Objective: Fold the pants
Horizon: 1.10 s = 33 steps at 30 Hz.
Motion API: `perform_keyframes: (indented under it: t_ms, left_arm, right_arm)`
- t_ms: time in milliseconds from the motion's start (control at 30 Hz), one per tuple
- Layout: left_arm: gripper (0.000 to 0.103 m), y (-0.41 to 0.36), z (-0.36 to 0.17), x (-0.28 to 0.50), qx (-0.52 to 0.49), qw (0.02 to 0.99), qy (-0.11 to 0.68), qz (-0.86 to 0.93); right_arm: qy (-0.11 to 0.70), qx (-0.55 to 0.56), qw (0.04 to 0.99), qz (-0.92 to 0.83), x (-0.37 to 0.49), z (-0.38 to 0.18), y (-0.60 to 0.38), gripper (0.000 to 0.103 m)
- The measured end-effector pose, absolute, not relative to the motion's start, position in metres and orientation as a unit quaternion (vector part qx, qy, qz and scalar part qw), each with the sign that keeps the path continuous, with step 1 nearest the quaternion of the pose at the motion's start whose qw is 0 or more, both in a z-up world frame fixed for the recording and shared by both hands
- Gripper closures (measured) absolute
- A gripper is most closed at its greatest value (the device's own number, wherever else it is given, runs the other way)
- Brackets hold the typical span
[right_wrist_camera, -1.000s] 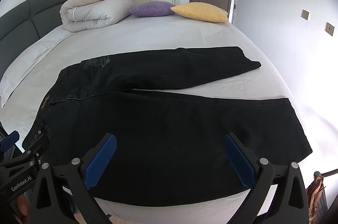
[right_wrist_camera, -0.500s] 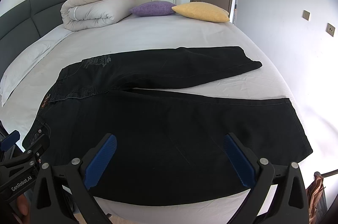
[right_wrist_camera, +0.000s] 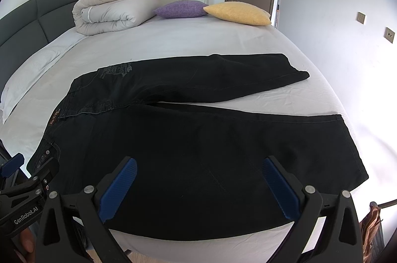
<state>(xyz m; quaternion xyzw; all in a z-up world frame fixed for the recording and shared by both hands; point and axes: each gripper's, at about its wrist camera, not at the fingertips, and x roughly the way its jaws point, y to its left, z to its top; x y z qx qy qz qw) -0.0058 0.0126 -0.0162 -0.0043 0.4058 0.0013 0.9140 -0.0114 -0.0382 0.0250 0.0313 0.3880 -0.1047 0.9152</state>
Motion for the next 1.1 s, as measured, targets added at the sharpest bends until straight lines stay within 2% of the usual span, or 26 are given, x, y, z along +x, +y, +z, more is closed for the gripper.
perform_keyframes:
  t_ms: [467,600,800,867,967,1100]
  left_arm:
    - [0.000,0.015,-0.012,-0.020,-0.013,0.919,0.391,-0.056]
    - [0.000,0.012,-0.019,-0.019,-0.004,0.898,0.428,-0.105]
    - [0.000,0.022,-0.025,-0.015,-0.017,0.899,0.426,-0.097]
    - [0.000,0.030,-0.023,-0.004,-0.019,0.905,0.413,-0.103]
    - [0.000,0.039,-0.022,0.029,0.029,0.913,0.400,-0.074]
    - [0.000,0.057,-0.003,0.104,0.086,0.926,0.356,-0.089]
  right_arm:
    - [0.389,0.034,0.916,-0.095,-0.010,0.023,-0.035,0.000]
    - [0.387,0.033,0.917,-0.087,-0.009,0.024,-0.033,0.000]
    - [0.378,0.032,0.923,-0.061,-0.005,0.029,-0.034,0.000]
    - [0.383,0.033,0.922,-0.039,0.002,0.029,-0.036,0.000]
    - [0.391,0.042,0.919,0.019,0.018,0.029,-0.041,0.000]
    - [0.397,0.028,0.913,0.087,0.050,0.032,-0.051,0.000]
